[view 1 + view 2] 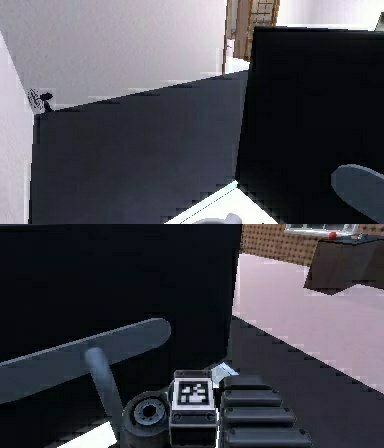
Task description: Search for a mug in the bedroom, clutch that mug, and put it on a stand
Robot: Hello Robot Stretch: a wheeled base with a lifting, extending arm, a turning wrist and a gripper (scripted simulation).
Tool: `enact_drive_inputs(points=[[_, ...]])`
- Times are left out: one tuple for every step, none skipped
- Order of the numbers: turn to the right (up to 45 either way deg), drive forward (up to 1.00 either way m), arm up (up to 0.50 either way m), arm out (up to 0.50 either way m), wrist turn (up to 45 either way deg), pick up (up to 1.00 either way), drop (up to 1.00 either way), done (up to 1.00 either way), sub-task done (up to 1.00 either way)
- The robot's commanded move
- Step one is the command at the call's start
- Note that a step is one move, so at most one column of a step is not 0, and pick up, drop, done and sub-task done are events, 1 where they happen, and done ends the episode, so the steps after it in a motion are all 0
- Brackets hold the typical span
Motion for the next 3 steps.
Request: enact_drive_inputs(points=[[0.0,0.00,0.00,0.20,0.0,0.00,0.00,0.00,0.00],[0.0,0.00,0.00,0.00,45.0,0.00,0.00,0.00,0.00],[0.0,0.00,0.00,0.00,36.0,0.00,0.00,0.00,0.00]])
